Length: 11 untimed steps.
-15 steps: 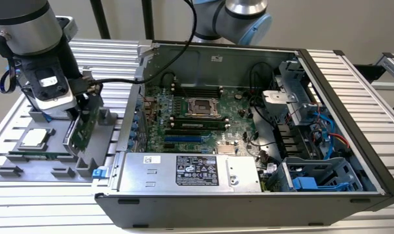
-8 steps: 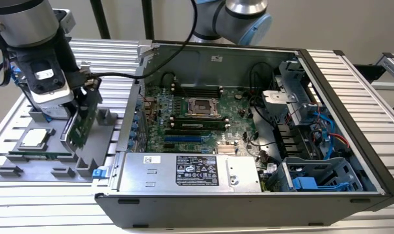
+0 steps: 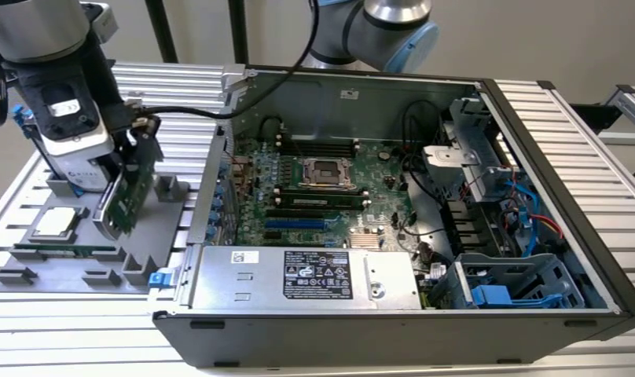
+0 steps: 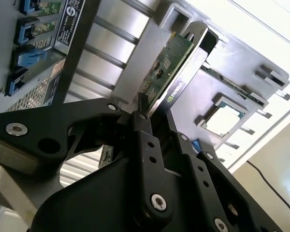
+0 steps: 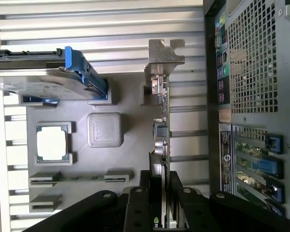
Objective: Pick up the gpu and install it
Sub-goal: 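Pick up the gpu and move the gpu toward the slot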
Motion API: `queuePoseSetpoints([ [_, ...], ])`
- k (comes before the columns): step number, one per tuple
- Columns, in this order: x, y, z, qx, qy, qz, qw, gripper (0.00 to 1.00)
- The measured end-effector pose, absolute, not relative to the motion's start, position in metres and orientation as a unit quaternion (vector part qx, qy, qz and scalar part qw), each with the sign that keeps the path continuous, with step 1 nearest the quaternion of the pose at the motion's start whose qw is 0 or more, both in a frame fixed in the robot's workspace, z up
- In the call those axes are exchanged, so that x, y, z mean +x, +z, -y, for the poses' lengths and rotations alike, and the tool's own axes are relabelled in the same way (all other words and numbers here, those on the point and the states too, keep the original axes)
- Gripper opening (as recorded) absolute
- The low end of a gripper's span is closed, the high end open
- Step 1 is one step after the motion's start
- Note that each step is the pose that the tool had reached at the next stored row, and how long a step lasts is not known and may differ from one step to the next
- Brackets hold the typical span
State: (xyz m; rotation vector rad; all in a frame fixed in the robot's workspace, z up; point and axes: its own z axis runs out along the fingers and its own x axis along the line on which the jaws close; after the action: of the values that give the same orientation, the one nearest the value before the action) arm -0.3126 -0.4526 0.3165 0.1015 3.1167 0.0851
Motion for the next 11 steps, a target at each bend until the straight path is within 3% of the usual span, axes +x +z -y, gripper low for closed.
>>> queuePoseSetpoints([
  [11, -0.313, 0.330, 0.453, 0.033, 0.027, -0.999, 0.011, 0.00],
])
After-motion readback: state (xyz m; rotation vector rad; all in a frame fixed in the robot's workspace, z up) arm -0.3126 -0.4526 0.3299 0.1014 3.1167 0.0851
